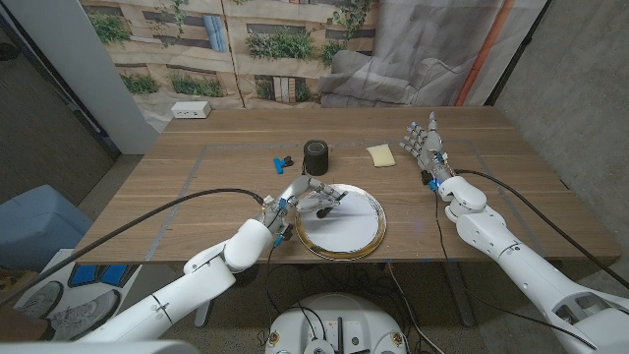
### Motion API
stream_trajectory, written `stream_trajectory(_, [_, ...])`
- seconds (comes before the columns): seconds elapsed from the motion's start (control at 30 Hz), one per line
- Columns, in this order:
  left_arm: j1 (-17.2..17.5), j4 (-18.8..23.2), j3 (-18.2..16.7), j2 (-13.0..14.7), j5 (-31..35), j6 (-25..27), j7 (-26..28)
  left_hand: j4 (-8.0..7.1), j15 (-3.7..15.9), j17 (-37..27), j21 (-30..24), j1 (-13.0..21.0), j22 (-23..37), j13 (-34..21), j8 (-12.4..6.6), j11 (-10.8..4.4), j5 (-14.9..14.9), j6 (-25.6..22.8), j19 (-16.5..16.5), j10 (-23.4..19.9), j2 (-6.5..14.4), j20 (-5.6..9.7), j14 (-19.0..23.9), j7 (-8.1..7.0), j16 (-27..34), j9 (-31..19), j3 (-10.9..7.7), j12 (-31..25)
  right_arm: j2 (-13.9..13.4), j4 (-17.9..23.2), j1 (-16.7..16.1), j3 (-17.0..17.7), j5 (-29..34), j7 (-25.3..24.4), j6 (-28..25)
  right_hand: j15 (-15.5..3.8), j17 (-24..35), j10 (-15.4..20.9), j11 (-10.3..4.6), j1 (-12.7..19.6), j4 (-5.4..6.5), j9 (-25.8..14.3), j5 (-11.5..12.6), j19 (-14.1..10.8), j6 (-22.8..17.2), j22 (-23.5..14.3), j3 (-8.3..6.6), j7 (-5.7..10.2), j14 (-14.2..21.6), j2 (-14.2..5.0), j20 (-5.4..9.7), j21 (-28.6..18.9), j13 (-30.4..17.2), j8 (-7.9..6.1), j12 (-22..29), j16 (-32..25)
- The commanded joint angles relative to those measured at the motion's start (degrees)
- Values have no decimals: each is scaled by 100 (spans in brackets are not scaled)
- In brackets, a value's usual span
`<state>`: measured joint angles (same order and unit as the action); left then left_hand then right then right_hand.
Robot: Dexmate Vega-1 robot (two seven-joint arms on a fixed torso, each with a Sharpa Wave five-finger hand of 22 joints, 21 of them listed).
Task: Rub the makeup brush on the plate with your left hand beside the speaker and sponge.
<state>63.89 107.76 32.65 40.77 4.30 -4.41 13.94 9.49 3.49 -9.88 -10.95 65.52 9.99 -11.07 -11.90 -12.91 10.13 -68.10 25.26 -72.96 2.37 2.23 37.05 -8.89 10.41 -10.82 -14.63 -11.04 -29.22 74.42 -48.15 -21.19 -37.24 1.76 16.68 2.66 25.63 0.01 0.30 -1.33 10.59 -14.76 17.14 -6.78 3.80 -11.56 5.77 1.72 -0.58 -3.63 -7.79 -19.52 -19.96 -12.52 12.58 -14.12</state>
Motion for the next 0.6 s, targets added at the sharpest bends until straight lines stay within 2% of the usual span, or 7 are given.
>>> stream_trajectory(0.03, [85,69,-5,5,-65,-16,-5,-11,882,-7,-40,21,12,-15,-5,-15,33,-25,-24,-16,39,-4,76,4,41,-20,23,-36,0,0,1,0,0,2,2,50,19,-51,5,9,26,-15,37,9,45,-33,2,-10,-2,-578,-37,-25,-16,-29,37,-19])
stream_trajectory(0.6, [169,227,30,21,-201,-20,-146,-8,885,-7,-41,32,12,-14,1,-16,37,-9,-31,-13,45,1,79,31,40,-21,31,-34,1,-2,1,0,-1,3,3,44,19,-51,2,9,26,-15,37,8,40,-33,2,-7,-5,-578,-39,-26,-17,-31,38,-18])
